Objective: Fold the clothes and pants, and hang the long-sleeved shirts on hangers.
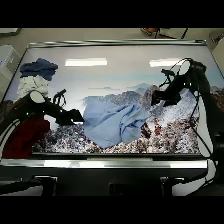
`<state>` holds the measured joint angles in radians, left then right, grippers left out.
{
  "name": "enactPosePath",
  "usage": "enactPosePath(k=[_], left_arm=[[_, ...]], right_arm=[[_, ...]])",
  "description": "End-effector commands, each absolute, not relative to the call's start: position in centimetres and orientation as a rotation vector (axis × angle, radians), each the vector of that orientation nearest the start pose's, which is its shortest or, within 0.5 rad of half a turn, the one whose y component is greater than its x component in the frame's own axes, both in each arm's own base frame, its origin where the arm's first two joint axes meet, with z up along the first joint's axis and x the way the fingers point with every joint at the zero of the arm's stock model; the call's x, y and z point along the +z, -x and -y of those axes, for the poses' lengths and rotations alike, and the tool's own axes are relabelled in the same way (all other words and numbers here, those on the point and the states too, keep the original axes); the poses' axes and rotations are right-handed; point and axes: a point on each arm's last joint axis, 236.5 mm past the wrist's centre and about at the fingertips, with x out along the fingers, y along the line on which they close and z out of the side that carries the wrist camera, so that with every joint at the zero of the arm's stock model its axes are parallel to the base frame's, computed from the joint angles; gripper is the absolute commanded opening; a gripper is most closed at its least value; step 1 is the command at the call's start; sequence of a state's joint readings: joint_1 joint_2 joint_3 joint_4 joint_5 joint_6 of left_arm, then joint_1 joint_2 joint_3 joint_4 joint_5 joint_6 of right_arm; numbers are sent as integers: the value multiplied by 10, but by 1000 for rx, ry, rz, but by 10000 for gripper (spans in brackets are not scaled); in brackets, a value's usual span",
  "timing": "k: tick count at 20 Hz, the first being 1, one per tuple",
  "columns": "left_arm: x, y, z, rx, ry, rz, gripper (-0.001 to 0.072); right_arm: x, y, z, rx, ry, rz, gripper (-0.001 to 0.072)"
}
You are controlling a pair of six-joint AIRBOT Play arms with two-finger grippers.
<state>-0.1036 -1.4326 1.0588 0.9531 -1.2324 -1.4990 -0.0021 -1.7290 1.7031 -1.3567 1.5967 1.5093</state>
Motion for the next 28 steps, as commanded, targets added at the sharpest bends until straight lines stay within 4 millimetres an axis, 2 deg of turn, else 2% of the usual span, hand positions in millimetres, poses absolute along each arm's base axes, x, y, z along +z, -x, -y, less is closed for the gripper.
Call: enactPosePath(k=[1, 5, 10, 11, 13, 14, 16, 18, 22, 23, 24, 25, 26, 27, 28], left_arm=[[-78, -316, 176, -398, 715, -1553, 707], [-91, -309, 192, -445, 774, -1594, 707], [-101, -305, 207, -451, 738, -1603, 703], [-103, -307, 209, -446, 729, -1592, 614], [-104, -314, 212, -437, 725, -1563, 145], [-103, -316, 213, -436, 730, -1553, 21], [-100, -320, 212, -435, 728, -1534, 21], [-95, -321, 212, -455, 711, -1516, 21], [-85, -324, 213, -475, 697, -1483, 21], [-82, -325, 213, -483, 689, -1474, 21], [-79, -326, 213, -485, 688, -1466, 21], [-76, -327, 213, -489, 685, -1456, 21], [-70, -330, 211, -502, 674, -1431, 21], [-58, -338, 209, -513, 666, -1392, 20], [-37, -352, 206, -524, 662, -1327, 20]], right_arm=[[-22, -420, -41, 190, -97, -1633, 704], [-37, -423, -28, 127, -131, -1635, 704], [-46, -418, -41, 238, -531, -1659, 704], [-51, -415, -43, 241, -572, -1663, 705], [-68, -406, -52, 241, -624, -1686, 707], [-75, -403, -60, 250, -662, -1686, 707], [-85, -403, -82, 299, -742, -1660, 708], [-92, -404, -93, 299, -799, -1644, 708], [-98, -407, -117, 309, -796, -1635, 700], [-100, -408, -125, 309, -786, -1630, 655], [-100, -410, -131, 313, -774, -1624, 444], [-99, -410, -136, 322, -767, -1622, 153], [-92, -411, -139, 339, -773, -1611, 37], [-81, -415, -137, 367, -749, -1572, 37], [-62, -424, -130, 396, -700, -1508, 37]])
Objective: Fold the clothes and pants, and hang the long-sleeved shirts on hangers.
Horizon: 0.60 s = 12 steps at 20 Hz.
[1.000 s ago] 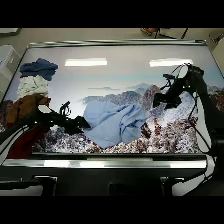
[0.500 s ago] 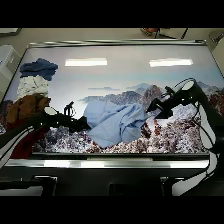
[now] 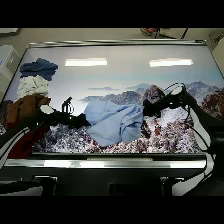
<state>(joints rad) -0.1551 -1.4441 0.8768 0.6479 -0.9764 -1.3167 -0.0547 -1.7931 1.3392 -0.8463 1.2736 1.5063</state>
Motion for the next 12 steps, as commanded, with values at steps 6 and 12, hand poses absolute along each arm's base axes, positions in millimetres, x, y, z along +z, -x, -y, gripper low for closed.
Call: enactPosePath(k=[6, 12], left_arm=[[292, -431, 160, -617, 473, -452, 20], [522, -326, 138, -640, 339, 157, 20]], right_arm=[[236, -488, -63, 407, -345, -673, 37], [430, -372, -55, 329, -70, -189, 38]])
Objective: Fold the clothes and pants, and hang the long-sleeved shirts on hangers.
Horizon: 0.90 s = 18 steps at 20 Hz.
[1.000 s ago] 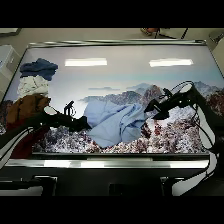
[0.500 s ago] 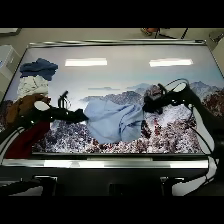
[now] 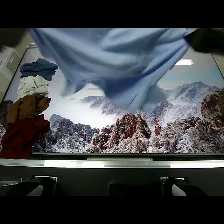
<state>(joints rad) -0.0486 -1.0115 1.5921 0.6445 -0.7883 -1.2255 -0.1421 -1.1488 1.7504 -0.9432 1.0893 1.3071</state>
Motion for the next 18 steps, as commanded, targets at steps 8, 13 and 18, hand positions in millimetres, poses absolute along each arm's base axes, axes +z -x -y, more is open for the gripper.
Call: enactPosePath(k=[8, 13, 18], left_arm=[[519, -316, 143, -634, 274, 156, 20], [423, -434, 131, -501, 319, -24, 21], [302, -574, 112, -298, 412, -95, 21]], right_arm=[[484, -339, -53, 297, -79, -4, 38], [324, -414, -55, 366, -139, -544, 38], [121, -466, -52, 368, -346, -1123, 38]])
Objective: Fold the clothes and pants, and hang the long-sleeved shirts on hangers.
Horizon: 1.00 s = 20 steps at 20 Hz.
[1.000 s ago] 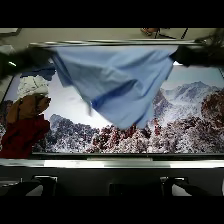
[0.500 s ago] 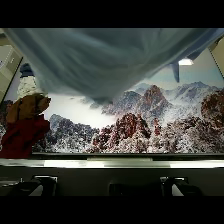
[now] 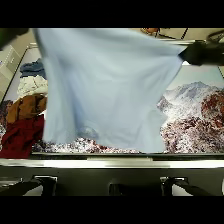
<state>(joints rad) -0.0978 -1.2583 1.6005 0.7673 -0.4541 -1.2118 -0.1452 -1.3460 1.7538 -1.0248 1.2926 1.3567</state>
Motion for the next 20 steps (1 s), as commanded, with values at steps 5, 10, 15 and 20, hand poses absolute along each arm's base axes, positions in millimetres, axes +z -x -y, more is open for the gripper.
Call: enactPosePath(k=[5, 10, 15, 20], left_arm=[[122, -584, 197, -457, 394, -562, 22], [32, -504, 235, -613, 398, -1045, 712], [-3, -370, 153, -527, 428, -1721, 707], [-63, -285, 206, -493, 573, -1720, 705]], right_arm=[[5, -442, -57, 341, -508, -1548, 38], [-16, -428, -41, 289, -451, -1640, 38], [-23, -400, -15, 196, -351, -1764, 38], [-22, -399, -18, 202, -360, -1771, 38]])
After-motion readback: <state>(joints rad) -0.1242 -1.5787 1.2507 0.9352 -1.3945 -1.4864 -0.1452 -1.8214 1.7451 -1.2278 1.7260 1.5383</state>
